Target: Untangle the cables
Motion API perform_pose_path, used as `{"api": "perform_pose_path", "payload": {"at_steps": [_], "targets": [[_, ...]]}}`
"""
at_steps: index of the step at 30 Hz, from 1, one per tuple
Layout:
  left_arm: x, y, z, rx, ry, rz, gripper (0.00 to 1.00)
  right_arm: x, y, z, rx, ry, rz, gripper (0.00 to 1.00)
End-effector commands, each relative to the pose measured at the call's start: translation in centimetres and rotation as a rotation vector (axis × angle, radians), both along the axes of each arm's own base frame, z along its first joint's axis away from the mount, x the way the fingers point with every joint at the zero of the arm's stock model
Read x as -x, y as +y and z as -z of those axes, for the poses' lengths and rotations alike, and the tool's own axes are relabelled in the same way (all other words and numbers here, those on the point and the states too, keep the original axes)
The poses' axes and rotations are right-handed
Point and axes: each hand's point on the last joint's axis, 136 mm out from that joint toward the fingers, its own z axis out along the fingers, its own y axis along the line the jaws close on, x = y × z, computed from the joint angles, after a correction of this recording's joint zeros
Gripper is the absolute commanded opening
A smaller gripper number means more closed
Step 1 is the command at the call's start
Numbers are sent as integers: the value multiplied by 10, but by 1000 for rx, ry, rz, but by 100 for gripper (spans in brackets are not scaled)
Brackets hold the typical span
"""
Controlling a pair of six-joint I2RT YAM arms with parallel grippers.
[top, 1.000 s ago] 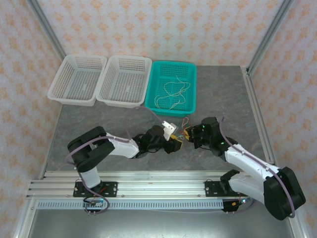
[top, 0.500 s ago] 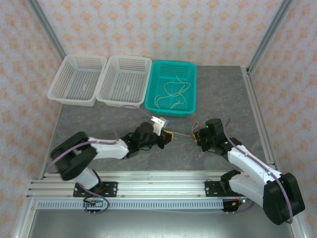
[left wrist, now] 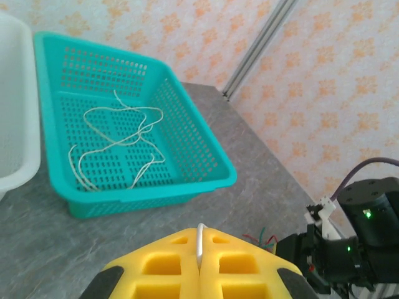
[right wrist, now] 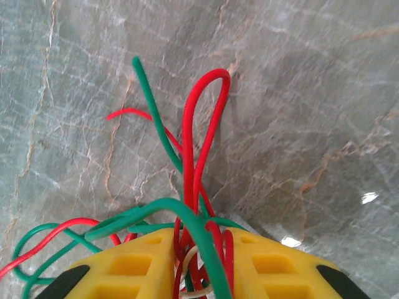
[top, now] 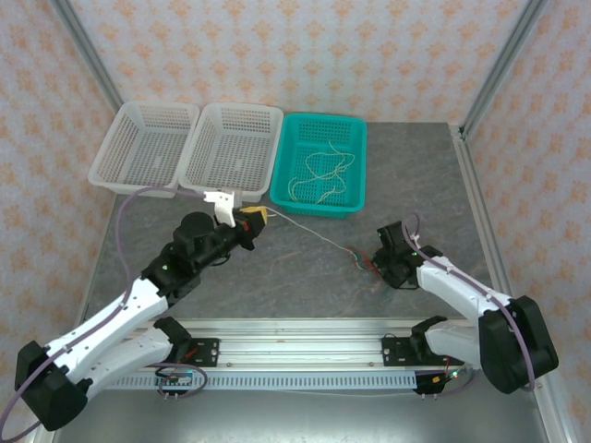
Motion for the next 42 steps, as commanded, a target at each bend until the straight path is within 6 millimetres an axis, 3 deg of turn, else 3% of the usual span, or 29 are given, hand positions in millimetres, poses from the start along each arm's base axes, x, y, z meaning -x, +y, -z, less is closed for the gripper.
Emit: {"api": "perform_pose_path", "payload": {"at_steps": [1, 2, 5, 7, 12, 16, 22, 24, 29, 33, 36, 42], "targets": [[-2, 33, -30, -7, 13, -118, 0, 8, -25, 1, 133, 36, 27, 29], [-4, 44, -31, -16, 41, -161, 0, 7, -25, 1, 131, 29, 29, 35], [-10, 81, -25, -31, 160, -292, 0, 6, -26, -2, 136, 21, 26, 38], [-11, 92, -30, 18, 162, -316, 0, 6, -27, -4, 146, 23, 19, 44], [-13, 89, -37, 95, 171, -294, 0, 8, -28, -8, 150, 18, 12, 47], [-12, 92, -41, 86, 148, -305, 0, 7, -28, -21, 153, -8, -14, 56], [-9, 122, -59, 65, 91, -393, 0, 8, -38, -37, 217, -32, -34, 60], [-10, 120, -65, 86, 83, -356, 0, 7, -36, -41, 220, -31, -62, 62], [-14, 85, -62, 114, 129, -160, 0, -7, -12, -73, 189, -113, -268, 74], [-12, 87, -52, 117, 128, -167, 0, -7, 22, -89, 185, -114, -463, 72], [-10, 87, -45, 105, 148, -168, 0, -2, 46, -84, 247, -52, -579, 71], [-7, 88, -37, 84, 164, -168, 0, 0, 63, -47, 362, 124, -677, 73]]}}
